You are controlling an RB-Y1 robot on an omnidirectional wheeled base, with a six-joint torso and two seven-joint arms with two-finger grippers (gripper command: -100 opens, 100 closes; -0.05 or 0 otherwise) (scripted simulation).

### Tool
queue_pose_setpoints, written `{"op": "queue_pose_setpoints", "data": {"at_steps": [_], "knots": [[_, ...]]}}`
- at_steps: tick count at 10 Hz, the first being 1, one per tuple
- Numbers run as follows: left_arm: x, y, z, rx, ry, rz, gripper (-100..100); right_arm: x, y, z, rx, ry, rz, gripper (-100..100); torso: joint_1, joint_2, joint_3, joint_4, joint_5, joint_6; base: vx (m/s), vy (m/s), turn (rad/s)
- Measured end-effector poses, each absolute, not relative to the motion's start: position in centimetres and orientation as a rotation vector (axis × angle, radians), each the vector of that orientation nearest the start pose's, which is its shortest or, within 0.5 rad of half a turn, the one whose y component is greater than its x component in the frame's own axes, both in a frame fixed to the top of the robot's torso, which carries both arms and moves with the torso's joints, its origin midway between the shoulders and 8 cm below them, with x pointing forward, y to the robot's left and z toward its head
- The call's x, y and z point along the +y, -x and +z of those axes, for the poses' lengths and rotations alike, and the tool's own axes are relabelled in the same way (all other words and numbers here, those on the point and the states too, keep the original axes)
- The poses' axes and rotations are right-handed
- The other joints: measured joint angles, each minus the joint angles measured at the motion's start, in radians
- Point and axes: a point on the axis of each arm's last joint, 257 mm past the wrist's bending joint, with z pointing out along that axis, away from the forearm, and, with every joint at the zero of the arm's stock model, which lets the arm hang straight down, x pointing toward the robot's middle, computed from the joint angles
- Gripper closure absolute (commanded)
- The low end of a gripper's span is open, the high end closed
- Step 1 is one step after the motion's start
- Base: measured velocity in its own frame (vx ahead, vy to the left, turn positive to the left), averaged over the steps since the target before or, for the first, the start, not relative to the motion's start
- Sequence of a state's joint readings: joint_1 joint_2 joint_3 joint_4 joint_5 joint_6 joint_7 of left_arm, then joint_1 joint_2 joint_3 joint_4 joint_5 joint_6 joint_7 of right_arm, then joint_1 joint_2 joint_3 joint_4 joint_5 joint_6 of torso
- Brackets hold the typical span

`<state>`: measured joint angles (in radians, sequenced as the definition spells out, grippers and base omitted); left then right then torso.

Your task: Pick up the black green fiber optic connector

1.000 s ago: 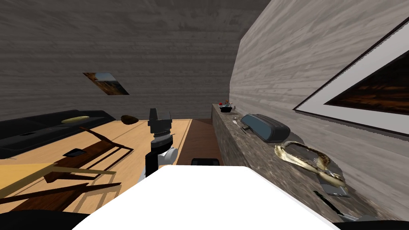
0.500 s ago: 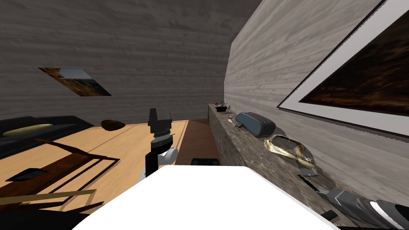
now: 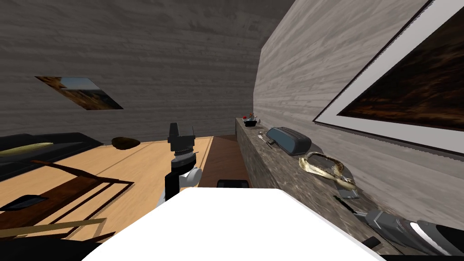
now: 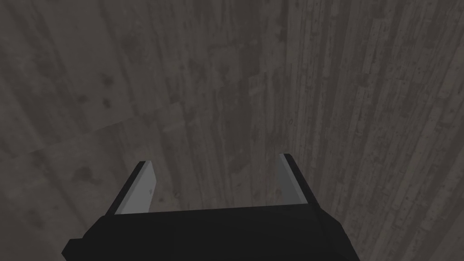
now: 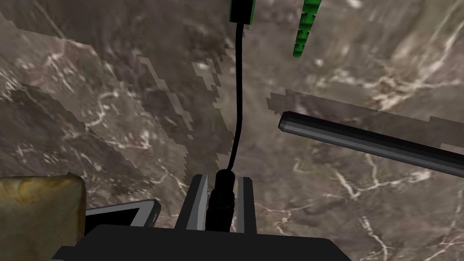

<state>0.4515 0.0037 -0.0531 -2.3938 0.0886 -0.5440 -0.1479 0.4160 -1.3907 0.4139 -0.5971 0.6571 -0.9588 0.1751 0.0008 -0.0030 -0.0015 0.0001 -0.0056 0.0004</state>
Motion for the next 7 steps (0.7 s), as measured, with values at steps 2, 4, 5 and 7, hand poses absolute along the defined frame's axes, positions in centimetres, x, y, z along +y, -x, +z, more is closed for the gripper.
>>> {"op": "queue_pose_setpoints", "data": {"at_steps": [2, 4, 5, 7], "knots": [[26.3, -31.1, 9.4, 0.45, 0.511, -1.33, 0, -71.8, -7.6, -34.4, 2.876, 0.46, -0.084, 100, -0.001, 0.0, 0.0, 0.0, 0.0, 0.001, 0.016, -0.016, -0.195], [26.3, -31.1, 9.4, 0.45, 0.511, -1.33, 0, -71.0, -10.2, -33.8, 2.863, 0.522, -0.082, 100, -0.002, 0.0, 0.0, 0.0, 0.0, 0.003, 0.023, -0.018, -0.223], [26.3, -31.1, 9.5, 0.45, 0.511, -1.33, 0, -70.9, -10.9, -33.9, 2.861, 0.537, -0.082, 100, -0.001, -0.001, 0.0, 0.0, 0.0, 0.0, 0.016, -0.013, -0.149], [26.3, -31.1, 9.5, 0.45, 0.511, -1.33, 0, -70.1, -12.4, -33.7, 2.858, 0.578, -0.075, 100, -0.001, 0.0, 0.0, 0.0, 0.0, 0.0, 0.018, -0.014, -0.151]]}}
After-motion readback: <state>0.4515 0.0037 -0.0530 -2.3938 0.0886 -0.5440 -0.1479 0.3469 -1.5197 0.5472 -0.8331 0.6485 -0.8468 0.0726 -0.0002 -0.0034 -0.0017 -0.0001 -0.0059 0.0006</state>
